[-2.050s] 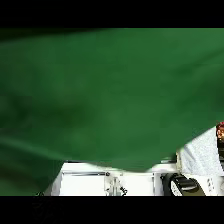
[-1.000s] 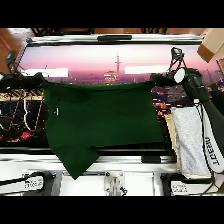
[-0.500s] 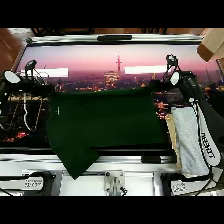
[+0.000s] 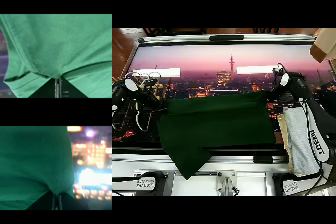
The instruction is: Fold the shirts.
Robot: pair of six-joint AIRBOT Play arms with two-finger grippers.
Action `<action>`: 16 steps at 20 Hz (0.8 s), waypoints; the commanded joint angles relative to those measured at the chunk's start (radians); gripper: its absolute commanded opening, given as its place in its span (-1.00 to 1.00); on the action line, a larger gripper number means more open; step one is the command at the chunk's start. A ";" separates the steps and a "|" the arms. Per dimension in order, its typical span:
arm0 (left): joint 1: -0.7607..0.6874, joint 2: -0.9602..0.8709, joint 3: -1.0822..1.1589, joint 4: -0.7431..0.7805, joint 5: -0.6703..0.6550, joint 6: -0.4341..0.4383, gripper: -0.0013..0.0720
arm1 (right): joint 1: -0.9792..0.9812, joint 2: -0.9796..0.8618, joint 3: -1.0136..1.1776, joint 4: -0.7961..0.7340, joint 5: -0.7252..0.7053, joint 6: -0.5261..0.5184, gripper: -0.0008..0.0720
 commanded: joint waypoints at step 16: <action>0.081 0.100 -0.053 -0.031 -0.239 -0.071 0.41 | -0.033 0.076 0.018 -0.080 0.352 -0.168 0.26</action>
